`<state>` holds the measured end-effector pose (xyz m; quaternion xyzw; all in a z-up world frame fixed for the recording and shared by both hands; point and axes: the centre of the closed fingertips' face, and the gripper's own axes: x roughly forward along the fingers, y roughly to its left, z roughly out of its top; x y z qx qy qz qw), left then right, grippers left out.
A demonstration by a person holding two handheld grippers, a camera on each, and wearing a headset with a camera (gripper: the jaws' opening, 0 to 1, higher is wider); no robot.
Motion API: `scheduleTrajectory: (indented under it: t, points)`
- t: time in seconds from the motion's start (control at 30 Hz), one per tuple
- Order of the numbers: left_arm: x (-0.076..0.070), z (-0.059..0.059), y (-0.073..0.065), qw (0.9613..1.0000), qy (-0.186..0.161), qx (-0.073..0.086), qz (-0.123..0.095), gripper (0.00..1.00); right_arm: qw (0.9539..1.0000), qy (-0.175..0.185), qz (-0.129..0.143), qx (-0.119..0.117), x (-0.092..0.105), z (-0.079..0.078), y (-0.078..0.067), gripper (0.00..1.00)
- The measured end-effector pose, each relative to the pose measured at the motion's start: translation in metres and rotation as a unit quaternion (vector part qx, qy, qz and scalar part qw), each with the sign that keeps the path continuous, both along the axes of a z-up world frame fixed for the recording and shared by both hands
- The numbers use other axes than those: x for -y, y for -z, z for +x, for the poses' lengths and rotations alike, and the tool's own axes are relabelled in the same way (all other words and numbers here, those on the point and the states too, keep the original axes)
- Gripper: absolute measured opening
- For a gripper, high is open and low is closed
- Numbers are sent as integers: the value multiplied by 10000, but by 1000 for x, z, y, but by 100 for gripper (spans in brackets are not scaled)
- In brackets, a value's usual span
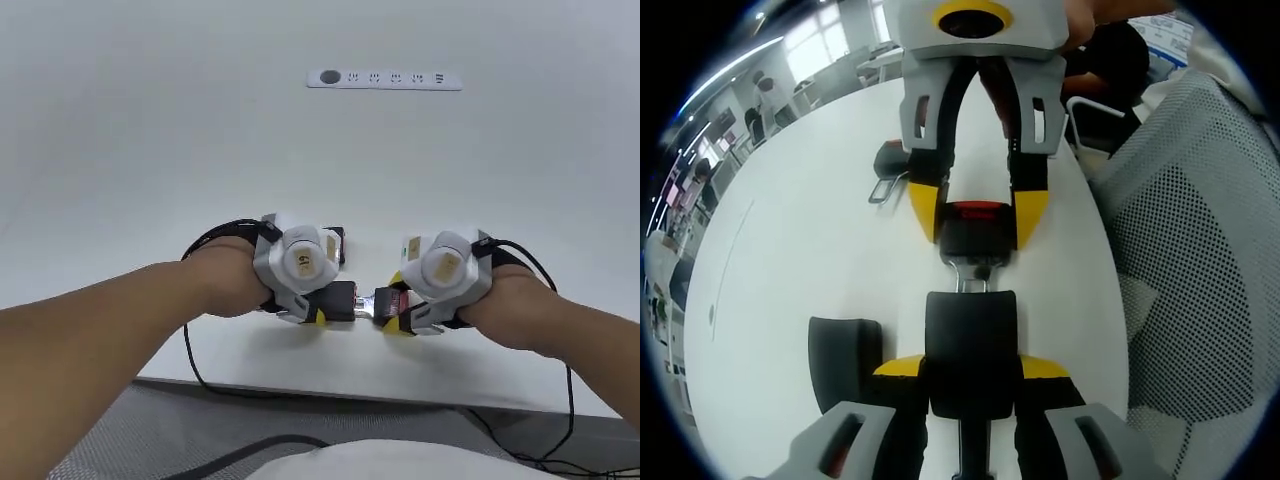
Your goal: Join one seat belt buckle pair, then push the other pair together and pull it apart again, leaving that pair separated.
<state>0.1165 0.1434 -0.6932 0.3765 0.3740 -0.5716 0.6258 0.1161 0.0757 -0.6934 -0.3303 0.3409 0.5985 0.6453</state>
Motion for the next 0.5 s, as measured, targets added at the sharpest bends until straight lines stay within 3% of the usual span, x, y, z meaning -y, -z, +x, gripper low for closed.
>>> scheduleTrajectory:
  t: [0.5]
  points:
    - [2,-3,-3,10000,16,-36,-39,32,10000,-75,60,10,-17,-1,-3,32]
